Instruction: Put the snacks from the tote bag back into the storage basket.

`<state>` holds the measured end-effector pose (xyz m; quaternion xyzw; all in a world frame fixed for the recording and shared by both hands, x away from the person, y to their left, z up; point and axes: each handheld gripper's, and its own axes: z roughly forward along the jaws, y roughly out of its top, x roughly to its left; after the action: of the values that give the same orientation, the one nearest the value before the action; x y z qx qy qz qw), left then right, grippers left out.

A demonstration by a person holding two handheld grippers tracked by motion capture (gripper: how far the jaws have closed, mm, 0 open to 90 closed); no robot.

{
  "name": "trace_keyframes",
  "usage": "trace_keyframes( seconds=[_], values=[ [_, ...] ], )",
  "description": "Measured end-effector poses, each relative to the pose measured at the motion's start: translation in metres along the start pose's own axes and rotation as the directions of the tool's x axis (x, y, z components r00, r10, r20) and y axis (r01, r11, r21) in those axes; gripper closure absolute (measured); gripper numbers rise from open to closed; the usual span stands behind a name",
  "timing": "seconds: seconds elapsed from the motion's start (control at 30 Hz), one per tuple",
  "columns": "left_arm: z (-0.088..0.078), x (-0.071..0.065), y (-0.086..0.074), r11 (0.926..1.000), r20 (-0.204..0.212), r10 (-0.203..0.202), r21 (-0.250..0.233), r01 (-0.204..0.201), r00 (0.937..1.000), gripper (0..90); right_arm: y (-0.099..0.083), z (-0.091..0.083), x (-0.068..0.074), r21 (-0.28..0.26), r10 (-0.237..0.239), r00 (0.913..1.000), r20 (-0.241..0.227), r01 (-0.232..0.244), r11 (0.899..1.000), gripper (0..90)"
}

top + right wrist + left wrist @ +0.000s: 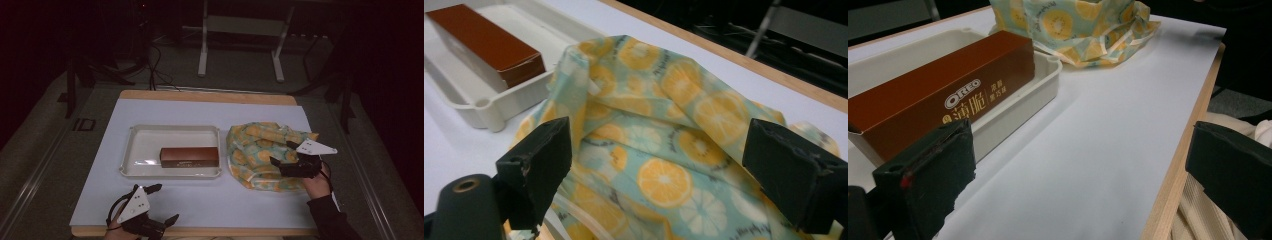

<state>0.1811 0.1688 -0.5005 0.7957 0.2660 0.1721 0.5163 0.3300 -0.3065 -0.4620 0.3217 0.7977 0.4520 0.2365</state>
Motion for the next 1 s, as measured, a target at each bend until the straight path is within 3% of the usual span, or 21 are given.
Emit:
trace_keyframes(
  seconds=[0.17, 0.53, 1.0],
  values=[
    [0.0, 0.0, 0.0, 1.0, 0.002, 0.0, 0.0, 0.0, 1.0, 0.0, -0.008, -0.009, -0.001, -0.02, 0.017, 0.9997, 0.019, -0.017, 1.0, 12.4],
    [0.0, -0.001, 0.0, 1.0, 0.005, 0.0, 0.002, 0.0, 1.0, 0.0, -0.031, -0.021, 0.003, -0.038, 0.035, 0.9927, 0.116, -0.031, 0.999, 12.0],
    [0.0, -0.001, 0.0, 1.0, 0.011, 0.005, 0.004, -0.006, 0.9999, 0.0, -0.052, -0.032, 0.009, -0.03, 0.056, 0.9876, 0.147, -0.052, 0.998, 12.0]
  ],
)
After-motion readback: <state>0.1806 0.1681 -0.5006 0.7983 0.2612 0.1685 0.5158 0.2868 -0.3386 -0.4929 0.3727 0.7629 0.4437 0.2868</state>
